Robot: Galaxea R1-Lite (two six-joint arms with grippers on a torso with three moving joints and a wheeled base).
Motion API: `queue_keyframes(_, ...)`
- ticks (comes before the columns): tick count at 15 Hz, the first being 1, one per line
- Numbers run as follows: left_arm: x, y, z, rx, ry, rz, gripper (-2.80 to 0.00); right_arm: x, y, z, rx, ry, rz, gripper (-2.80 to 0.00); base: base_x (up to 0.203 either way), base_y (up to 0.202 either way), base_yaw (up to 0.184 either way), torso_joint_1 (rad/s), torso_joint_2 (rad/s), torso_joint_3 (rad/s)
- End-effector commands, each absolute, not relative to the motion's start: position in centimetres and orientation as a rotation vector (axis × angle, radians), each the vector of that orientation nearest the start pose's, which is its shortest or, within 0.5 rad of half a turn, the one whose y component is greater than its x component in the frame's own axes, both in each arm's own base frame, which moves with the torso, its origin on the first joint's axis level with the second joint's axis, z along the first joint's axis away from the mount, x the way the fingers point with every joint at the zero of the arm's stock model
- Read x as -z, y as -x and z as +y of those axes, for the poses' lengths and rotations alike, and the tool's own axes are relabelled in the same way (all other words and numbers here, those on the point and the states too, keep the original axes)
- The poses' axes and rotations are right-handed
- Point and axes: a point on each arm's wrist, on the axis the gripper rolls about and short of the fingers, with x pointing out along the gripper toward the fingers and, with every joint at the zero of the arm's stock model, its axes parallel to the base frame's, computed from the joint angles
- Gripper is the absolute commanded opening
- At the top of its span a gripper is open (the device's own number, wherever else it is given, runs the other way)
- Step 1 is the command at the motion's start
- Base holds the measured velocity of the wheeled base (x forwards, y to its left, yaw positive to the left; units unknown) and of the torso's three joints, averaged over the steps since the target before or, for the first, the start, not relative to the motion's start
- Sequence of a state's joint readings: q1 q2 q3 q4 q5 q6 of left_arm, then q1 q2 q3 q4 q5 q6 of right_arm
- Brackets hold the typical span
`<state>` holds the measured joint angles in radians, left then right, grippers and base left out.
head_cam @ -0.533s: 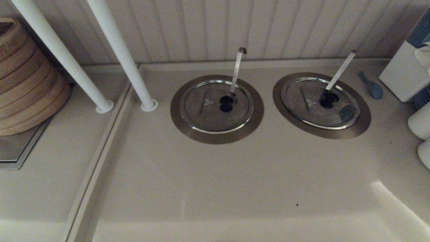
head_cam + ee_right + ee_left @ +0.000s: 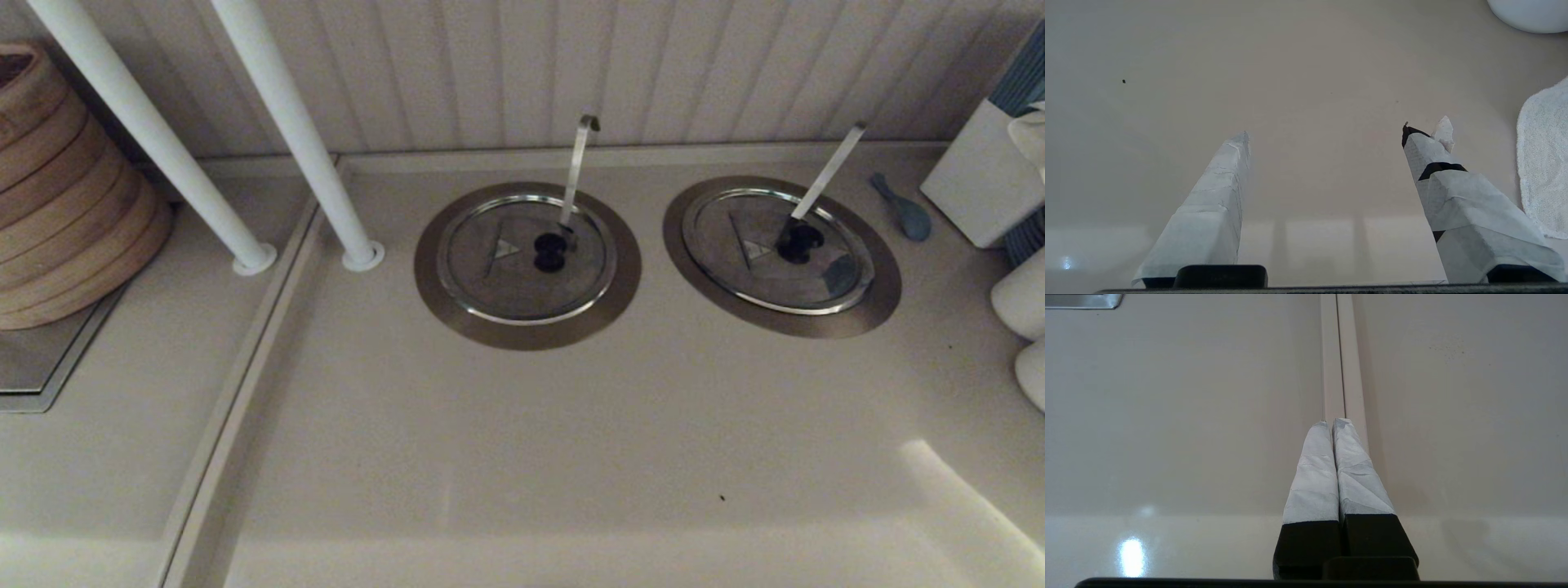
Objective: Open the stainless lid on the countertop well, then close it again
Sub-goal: Open the lid
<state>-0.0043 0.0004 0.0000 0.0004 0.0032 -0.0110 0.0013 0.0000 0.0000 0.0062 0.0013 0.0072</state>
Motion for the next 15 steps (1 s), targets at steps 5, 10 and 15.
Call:
queue_keyframes(5, -7.6, 2.3, 0.0, 0.000, 0.011, 0.002, -2.80, -7.5, 2.3, 0.0, -0.003, -0.008, 0.009, 0.00, 0.000, 0.000, 0.000, 0.000, 0.00, 0.000)
queue_keyframes(10, -7.6, 2.3, 0.0, 0.002, 0.012, 0.002, -2.80, -9.0, 2.6, 0.0, -0.002, -0.002, -0.081, 0.00, 0.000, 0.000, 0.000, 0.000, 0.00, 0.000)
queue_keyframes(15, -7.5, 2.3, 0.0, 0.001, 0.011, 0.002, -2.80, -19.2, 6.3, 0.0, -0.020, -0.013, -0.283, 0.00, 0.000, 0.000, 0.000, 0.000, 0.00, 0.000)
